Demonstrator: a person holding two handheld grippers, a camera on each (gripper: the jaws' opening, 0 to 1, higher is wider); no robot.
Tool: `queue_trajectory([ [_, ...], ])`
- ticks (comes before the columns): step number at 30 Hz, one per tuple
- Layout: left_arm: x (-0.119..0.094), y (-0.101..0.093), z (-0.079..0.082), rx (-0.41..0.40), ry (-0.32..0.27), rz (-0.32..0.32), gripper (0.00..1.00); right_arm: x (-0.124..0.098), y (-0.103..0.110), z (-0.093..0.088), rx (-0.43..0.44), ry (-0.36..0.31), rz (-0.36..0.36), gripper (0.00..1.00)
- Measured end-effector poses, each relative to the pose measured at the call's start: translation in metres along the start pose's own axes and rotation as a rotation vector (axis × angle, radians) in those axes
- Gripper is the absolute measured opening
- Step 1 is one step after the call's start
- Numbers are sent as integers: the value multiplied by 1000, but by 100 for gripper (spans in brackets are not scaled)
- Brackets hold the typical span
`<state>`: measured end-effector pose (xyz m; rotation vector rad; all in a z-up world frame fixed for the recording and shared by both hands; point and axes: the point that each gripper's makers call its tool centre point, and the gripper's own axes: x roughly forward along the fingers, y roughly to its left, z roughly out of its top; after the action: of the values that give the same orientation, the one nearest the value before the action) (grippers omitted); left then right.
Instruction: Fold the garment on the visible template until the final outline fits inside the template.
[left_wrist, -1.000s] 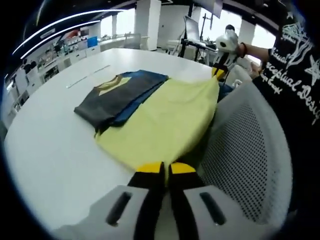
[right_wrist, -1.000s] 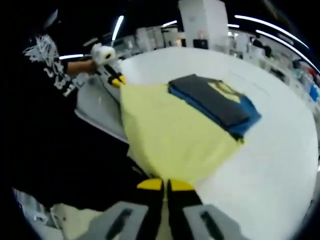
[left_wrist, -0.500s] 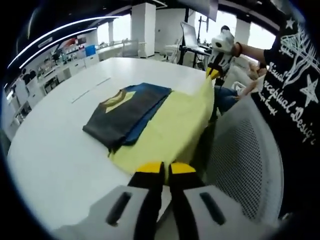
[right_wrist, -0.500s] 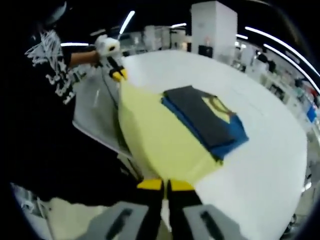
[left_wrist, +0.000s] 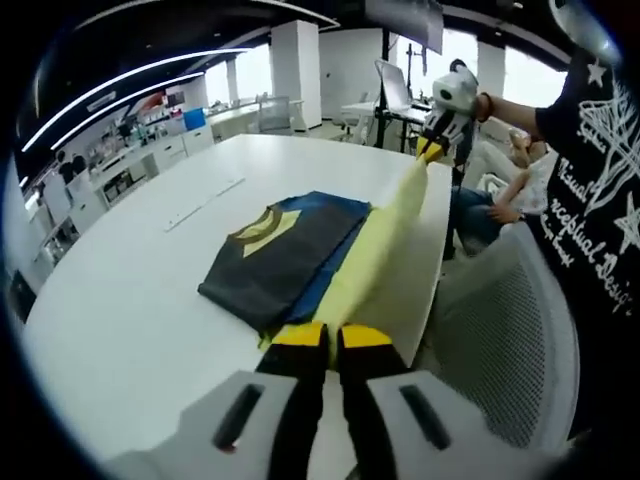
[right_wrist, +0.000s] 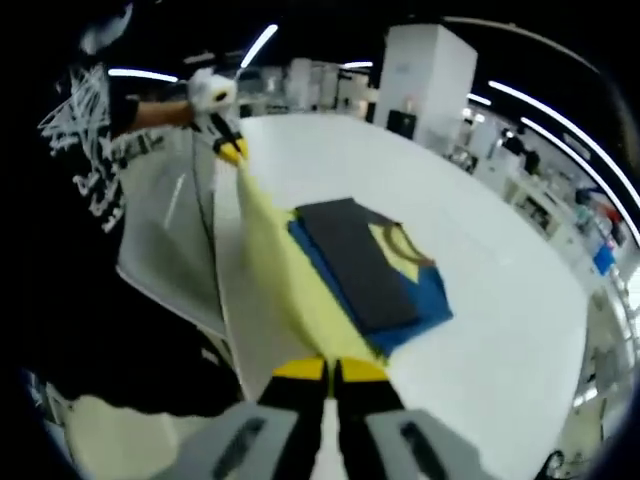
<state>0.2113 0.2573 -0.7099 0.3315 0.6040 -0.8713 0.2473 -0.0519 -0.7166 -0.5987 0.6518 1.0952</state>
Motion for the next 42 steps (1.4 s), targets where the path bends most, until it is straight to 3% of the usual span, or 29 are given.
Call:
queue_trajectory([
  [15,16,52,35,11,-42,57,1,5,-52,19,-40,-10,-90,0],
  [22,23,61,51,30,-47,84,1,9,-70,26,-30,-30,-128,0],
  [35,35,99,67,26,-87,175,1,22,-114,47,17,-81,-262,0],
  [42,47,118,73,9,-92,189,1,34,-133,52,39,-81,-292,0],
])
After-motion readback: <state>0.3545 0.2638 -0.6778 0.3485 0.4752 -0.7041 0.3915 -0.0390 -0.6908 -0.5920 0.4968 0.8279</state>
